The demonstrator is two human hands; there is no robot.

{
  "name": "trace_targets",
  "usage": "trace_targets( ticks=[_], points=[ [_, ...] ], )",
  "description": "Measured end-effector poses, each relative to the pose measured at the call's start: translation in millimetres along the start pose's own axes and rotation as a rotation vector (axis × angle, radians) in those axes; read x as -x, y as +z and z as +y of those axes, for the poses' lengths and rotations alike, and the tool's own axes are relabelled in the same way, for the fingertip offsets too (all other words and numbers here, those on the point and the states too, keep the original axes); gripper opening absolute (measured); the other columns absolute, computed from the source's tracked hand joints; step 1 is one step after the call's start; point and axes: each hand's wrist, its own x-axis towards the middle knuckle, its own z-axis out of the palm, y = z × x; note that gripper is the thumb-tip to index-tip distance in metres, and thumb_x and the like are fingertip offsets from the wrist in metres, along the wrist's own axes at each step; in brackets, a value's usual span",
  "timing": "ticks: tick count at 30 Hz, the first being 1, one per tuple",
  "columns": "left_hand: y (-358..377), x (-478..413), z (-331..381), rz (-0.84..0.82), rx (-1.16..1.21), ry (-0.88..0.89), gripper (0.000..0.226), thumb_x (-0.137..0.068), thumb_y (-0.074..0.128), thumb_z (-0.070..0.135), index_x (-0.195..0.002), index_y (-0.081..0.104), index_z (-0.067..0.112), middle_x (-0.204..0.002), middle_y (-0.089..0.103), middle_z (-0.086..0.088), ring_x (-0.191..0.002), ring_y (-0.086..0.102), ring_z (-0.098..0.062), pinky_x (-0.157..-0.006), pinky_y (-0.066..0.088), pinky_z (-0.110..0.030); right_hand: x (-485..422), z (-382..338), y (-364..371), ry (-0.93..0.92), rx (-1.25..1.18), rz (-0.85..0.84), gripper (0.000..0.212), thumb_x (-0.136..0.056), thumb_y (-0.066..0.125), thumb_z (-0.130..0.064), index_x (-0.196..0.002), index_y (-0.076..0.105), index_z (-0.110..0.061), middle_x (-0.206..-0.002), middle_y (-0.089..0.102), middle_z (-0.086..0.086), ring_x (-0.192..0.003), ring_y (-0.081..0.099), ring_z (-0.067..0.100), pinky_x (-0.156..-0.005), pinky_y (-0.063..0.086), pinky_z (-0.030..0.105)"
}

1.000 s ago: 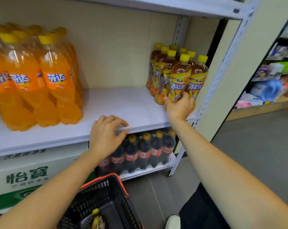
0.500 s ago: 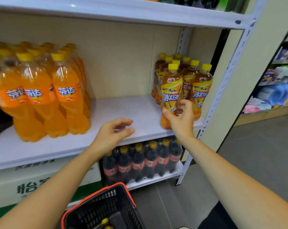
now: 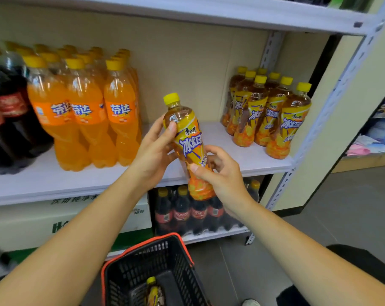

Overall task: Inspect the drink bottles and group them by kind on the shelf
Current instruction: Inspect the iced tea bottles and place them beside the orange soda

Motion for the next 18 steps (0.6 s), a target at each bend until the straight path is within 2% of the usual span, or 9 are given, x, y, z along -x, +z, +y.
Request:
trace_targets(
  ticks=[3,6,7,9,11,14,16,18],
  points=[
    [-9.9,2.3,3.8,-0.010,-0.022,0.024,0.053,-0.095,0.060,0.037,-0.144,0.050,0.020,-0.117,0.071,0.000,-0.101,0.069,-0.016,-0.081,0.057,-0.030,-0.3,-0.5,5.0,0.048,-0.050,-0.056,0.042,-0.080,0.081,-0.025,-0.119,0.065,-0.025,-0.110,0.075,0.010,-0.098,0.071,0.022,-0.083,0.060,0.036],
    [-15.6,5.8,5.9,0.061,-0.016,0.024,0.054,-0.093,0.066,0.039,-0.141,0.053,0.018,-0.116,0.072,-0.003,-0.101,0.070,-0.018,-0.079,0.058,-0.031,1.4,-1.5,10.5,0.041,-0.034,-0.087,0.038,-0.086,0.080,-0.023,-0.120,0.064,-0.026,-0.111,0.075,0.007,-0.095,0.071,0.014,-0.077,0.056,0.026],
    [-16.7,7.2,5.6,0.095,-0.010,0.013,0.055,-0.091,0.067,0.042,-0.139,0.056,0.017,-0.114,0.072,-0.003,-0.099,0.070,-0.018,-0.078,0.058,-0.031,3.7,-1.5,12.3,0.031,0.009,-0.107,0.042,-0.085,0.081,-0.026,-0.123,0.062,-0.027,-0.113,0.074,0.004,-0.096,0.071,0.010,-0.076,0.055,0.022],
    [-18.8,9.6,4.5,0.181,0.003,-0.023,0.053,-0.084,0.067,0.048,-0.128,0.063,0.018,-0.105,0.074,0.000,-0.091,0.071,-0.014,-0.075,0.058,-0.031,11.6,2.0,15.4,0.026,0.137,-0.150,0.063,-0.077,0.087,-0.034,-0.132,0.056,-0.031,-0.124,0.066,-0.005,-0.105,0.065,0.002,-0.079,0.053,0.017],
    [-20.7,10.8,2.9,0.265,0.000,-0.062,0.055,-0.079,0.069,0.052,-0.123,0.065,0.019,-0.101,0.075,0.001,-0.088,0.072,-0.012,-0.073,0.059,-0.030,22.0,7.7,18.2,0.056,0.249,-0.122,0.081,-0.068,0.092,-0.036,-0.136,0.049,-0.036,-0.128,0.055,-0.011,-0.109,0.058,-0.004,-0.083,0.051,0.012],
    [-24.2,10.7,0.9,0.298,-0.017,-0.108,0.058,-0.075,0.072,0.054,-0.122,0.065,0.019,-0.103,0.075,0.001,-0.090,0.071,-0.013,-0.073,0.059,-0.030,32.3,11.3,22.4,0.116,0.103,-0.017,0.066,-0.071,0.093,-0.020,-0.121,0.054,-0.032,-0.120,0.061,-0.003,-0.095,0.067,0.002,-0.075,0.056,0.021],
    [-27.9,9.9,0.7,0.267,0.003,-0.133,0.042,-0.084,0.070,0.050,-0.115,0.069,0.022,-0.100,0.076,0.003,-0.089,0.071,-0.012,-0.075,0.058,-0.030,32.5,9.9,23.9,0.175,-0.106,0.006,0.053,-0.071,0.091,-0.011,-0.112,0.058,-0.021,-0.117,0.068,0.009,-0.091,0.070,0.015,-0.077,0.060,0.035],
    [-33.4,8.5,0.7,0.240,0.075,-0.138,0.025,-0.092,0.067,0.039,-0.110,0.069,0.020,-0.097,0.074,0.002,-0.087,0.069,-0.014,-0.082,0.055,-0.032,31.2,9.4,23.1,0.262,-0.349,-0.033,0.046,-0.071,0.087,-0.015,-0.108,0.060,-0.015,-0.111,0.070,0.015,-0.092,0.070,0.024,-0.082,0.059,0.048]
  ],
)
